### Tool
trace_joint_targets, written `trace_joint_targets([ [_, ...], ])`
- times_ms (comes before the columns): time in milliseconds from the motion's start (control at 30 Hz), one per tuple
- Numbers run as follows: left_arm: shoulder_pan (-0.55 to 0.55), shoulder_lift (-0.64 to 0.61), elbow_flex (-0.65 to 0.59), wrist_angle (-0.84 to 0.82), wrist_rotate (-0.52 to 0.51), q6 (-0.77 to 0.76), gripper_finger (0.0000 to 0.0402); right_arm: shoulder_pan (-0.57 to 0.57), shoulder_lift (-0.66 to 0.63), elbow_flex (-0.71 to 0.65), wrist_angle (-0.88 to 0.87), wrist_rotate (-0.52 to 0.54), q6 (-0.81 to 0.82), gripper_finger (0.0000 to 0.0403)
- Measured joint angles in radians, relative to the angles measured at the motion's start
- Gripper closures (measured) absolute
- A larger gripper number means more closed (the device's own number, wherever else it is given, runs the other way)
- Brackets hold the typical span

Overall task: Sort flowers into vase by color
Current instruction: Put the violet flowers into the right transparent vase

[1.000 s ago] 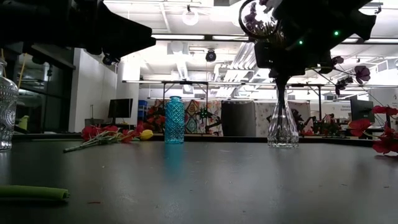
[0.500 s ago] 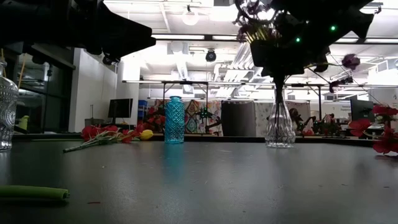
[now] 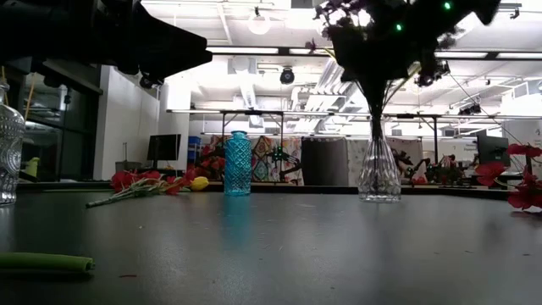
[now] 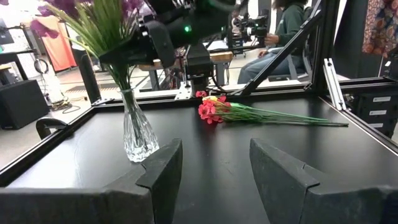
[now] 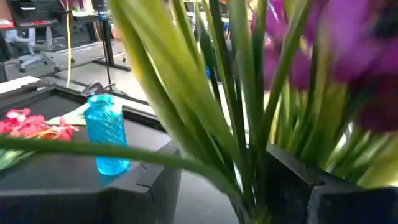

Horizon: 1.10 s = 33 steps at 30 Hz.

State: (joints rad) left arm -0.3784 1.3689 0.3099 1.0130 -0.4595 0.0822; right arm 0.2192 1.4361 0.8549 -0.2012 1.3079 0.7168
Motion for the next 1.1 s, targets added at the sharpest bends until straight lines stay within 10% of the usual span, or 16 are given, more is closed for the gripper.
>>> trace_joint_targets([
  [1100, 0.000, 0.000, 0.000, -0.021, 0.000, 0.000, 0.0225, 0.066, -0.002, 0.249, -0.001, 0.053, -0.326, 0.0246],
])
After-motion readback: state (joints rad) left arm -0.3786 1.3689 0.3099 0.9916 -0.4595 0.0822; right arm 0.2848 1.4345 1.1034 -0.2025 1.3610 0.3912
